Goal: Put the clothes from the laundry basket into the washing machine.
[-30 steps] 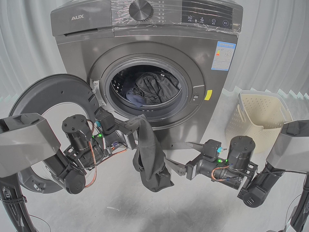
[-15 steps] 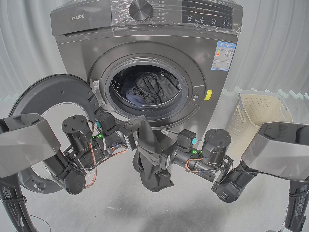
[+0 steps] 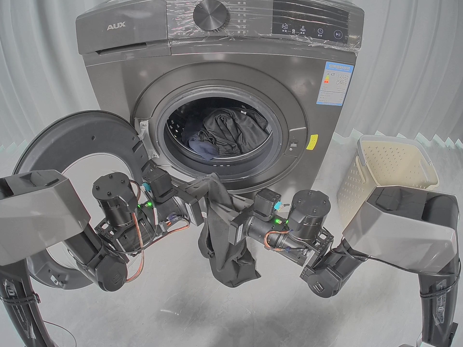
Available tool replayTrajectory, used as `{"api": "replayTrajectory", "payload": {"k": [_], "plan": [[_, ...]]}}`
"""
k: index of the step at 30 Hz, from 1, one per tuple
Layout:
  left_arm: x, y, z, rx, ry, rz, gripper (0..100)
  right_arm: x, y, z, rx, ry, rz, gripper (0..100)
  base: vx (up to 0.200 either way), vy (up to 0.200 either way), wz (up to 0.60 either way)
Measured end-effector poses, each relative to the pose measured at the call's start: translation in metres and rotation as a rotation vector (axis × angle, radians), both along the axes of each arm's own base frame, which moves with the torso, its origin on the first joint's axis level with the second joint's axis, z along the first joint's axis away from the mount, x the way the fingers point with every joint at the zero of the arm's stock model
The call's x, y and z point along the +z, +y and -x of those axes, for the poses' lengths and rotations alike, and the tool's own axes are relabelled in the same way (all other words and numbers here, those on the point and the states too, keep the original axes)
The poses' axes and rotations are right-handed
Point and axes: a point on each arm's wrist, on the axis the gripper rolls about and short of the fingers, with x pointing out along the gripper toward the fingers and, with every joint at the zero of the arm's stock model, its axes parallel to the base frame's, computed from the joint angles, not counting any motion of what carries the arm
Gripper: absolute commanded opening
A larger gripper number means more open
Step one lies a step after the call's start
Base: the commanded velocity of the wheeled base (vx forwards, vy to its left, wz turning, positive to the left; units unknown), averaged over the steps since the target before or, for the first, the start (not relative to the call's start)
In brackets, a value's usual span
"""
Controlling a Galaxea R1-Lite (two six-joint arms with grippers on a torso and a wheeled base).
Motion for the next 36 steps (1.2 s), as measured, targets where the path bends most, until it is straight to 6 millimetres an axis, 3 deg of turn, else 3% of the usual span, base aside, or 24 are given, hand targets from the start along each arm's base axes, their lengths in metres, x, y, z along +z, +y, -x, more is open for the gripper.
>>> {"api": "replayTrajectory", "payload": {"k": [11, 27, 28, 36], "plan": [[-0.001, 0.001, 0.0, 0.003, 0.002, -0.002, 0, 0.007, -0.005, 0.002, -0.012, -0.005, -0.009, 0, 0.0, 0.0, 0.0], [-0.005, 0.001, 0.002, -0.001, 0.018, -0.014, 0, 0.024, -0.028, 0.025, -0.02, 0.003, 0.023, 0, 0.0, 0.0, 0.0], [-0.006, 0.0, 0.002, -0.001, 0.019, -0.014, 100, 0.026, -0.028, 0.025, -0.02, 0.001, 0.02, 0, 0.0, 0.0, 0.0], [-0.013, 0.002, 0.006, -0.005, 0.049, -0.027, 100, 0.041, -0.032, 0.023, -0.032, -0.036, -0.015, 0, 0.0, 0.0, 0.0]]}}
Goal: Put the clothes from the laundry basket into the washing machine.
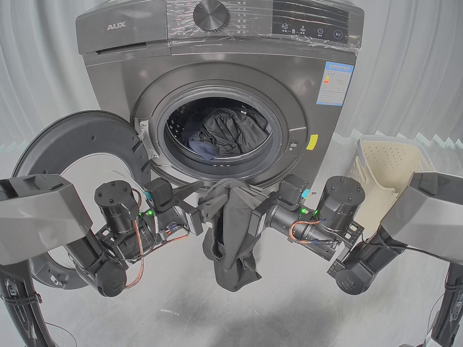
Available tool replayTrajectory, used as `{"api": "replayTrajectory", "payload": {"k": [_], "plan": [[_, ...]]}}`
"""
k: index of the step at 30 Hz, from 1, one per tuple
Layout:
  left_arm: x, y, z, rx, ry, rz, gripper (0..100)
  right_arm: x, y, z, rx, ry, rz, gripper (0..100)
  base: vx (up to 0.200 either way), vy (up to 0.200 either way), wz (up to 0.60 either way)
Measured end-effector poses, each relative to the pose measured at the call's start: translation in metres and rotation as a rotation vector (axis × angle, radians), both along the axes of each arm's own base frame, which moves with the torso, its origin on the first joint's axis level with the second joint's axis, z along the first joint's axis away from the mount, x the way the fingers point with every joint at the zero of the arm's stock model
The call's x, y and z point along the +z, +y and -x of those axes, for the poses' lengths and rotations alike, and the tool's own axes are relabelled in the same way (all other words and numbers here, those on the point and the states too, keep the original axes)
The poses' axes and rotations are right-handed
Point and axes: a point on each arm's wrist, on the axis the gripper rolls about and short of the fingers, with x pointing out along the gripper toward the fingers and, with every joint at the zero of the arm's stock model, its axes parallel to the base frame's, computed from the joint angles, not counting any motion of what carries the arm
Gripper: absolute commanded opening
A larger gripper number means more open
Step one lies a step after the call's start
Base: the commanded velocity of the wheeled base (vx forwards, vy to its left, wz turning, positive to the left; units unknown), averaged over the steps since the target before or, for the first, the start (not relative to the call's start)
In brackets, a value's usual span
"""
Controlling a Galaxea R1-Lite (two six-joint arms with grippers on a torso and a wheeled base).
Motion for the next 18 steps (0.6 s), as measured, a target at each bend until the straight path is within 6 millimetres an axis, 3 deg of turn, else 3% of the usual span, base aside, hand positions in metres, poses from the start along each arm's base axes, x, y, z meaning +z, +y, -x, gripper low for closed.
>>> {"api": "replayTrajectory", "payload": {"k": [7, 18], "plan": [[-0.02, 0.004, 0.004, 0.005, 0.07, -0.037, 100, 0.028, -0.003, 0.0, -0.008, -0.068, -0.051, 0, 0.0, 0.0, 0.0], [-0.041, 0.004, 0.005, 0.004, 0.107, -0.102, 100, 0.051, -0.003, -0.002, -0.028, -0.126, -0.104, 0, 0.0, 0.0, 0.0]]}}
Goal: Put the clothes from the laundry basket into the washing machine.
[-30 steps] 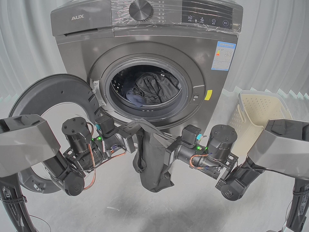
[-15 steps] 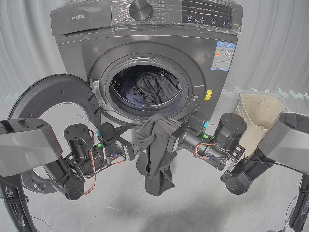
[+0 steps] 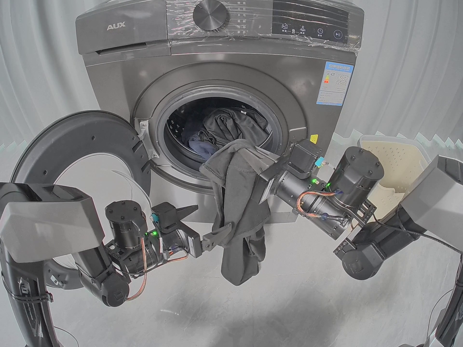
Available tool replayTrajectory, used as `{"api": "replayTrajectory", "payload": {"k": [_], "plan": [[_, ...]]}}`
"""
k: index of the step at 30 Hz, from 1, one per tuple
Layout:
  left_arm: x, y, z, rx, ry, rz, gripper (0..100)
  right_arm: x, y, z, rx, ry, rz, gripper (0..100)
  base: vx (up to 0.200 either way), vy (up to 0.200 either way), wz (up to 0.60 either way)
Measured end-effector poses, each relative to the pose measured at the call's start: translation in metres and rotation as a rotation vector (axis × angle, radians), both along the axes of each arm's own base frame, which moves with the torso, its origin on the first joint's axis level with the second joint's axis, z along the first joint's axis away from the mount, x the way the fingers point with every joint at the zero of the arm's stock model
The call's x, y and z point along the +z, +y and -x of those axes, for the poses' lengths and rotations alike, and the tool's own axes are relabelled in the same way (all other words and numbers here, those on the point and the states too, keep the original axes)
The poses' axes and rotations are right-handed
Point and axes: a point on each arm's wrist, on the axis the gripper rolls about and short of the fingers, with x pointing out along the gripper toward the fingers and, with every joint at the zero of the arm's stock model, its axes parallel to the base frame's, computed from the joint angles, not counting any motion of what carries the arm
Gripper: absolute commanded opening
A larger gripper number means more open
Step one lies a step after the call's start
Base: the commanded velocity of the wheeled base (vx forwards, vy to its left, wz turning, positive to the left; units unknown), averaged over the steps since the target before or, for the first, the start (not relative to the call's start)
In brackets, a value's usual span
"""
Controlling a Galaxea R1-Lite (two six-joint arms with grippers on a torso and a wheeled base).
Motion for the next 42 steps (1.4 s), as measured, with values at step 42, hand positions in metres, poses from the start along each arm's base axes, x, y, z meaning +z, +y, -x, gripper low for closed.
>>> {"api": "replayTrajectory", "payload": {"k": [42], "plan": [[-0.08, 0.006, -0.057, 0.139, 0.04, -0.096, 100, 0.016, 0.001, 0.009, 0.013, -0.033, -0.036, 0, 0.0, 0.0, 0.0]]}}
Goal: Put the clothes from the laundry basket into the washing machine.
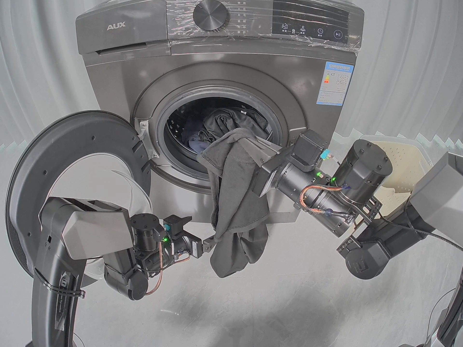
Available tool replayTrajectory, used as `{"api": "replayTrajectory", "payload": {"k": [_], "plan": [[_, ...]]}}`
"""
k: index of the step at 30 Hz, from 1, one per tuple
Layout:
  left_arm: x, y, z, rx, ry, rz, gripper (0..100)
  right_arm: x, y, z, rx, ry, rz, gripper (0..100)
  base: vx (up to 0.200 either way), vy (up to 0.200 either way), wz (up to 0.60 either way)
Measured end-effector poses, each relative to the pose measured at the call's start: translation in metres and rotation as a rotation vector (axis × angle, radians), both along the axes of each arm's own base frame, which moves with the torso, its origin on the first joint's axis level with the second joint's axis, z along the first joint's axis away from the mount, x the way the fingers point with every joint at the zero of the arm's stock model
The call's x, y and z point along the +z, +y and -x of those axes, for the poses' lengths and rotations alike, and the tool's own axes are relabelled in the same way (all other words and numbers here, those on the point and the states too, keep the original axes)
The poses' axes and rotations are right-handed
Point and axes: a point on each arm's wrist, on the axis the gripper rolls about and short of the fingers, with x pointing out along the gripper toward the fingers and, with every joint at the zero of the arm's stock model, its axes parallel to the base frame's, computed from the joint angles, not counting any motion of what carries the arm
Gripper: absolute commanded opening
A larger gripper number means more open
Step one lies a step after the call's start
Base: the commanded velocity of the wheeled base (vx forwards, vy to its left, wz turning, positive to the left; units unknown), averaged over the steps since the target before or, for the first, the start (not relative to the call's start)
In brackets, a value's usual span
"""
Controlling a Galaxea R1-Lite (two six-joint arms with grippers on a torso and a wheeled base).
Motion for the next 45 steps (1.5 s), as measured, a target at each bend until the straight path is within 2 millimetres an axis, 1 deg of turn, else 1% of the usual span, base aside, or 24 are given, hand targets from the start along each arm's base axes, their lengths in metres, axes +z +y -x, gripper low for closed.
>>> {"api": "replayTrajectory", "payload": {"k": [3, 9, 17, 18, 28, 34, 37, 40, 43, 45], "plan": [[-0.003, -0.002, -0.004, 0.002, -0.006, 0.005, 100, 0.0, 0.001, 0.001, 0.003, 0.001, 0.0, 0, 0.0, 0.0, 0.0], [-0.005, -0.004, -0.006, 0.0, -0.006, 0.009, 100, -0.001, 0.002, 0.002, 0.002, 0.004, -0.002, 0, 0.0, 0.0, 0.0], [-0.004, -0.008, -0.011, -0.003, -0.027, 0.02, 100, -0.003, 0.004, 0.004, 0.005, 0.011, -0.002, 0, 0.0, 0.0, 0.0], [-0.004, -0.008, -0.012, 0.001, -0.03, 0.022, 0, -0.003, 0.005, 0.004, 0.006, 0.012, -0.001, 0, 0.0, 0.0, 0.0], [-0.002, -0.012, -0.016, 0.0, -0.049, 0.03, 0, -0.005, 0.006, 0.005, 0.012, 0.018, 0.002, 0, 0.0, 0.0, 0.0], [0.001, -0.011, -0.019, 0.008, -0.06, 0.037, 0, -0.009, 0.001, 0.004, 0.0, 0.032, 0.015, 0, 0.0, 0.0, 0.0], [0.007, -0.008, -0.02, 0.018, -0.071, 0.043, 0, -0.014, -0.005, 0.004, -0.01, 0.049, 0.03, 0, 0.0, 0.0, 0.0], [0.019, -0.004, -0.017, 0.029, -0.082, 0.053, 0, -0.024, -0.014, 0.003, -0.03, 0.084, 0.057, 0, 0.0, 0.0, 0.0], [0.034, 0.001, -0.01, 0.035, -0.092, 0.061, 0, -0.033, -0.022, 0.004, -0.04, 0.115, 0.074, 0, 0.0, 0.0, 0.0], [0.044, 0.004, -0.003, 0.038, -0.093, 0.062, 0, -0.04, -0.028, 0.006, -0.047, 0.138, 0.085, 0, 0.0, 0.0, 0.0]]}}
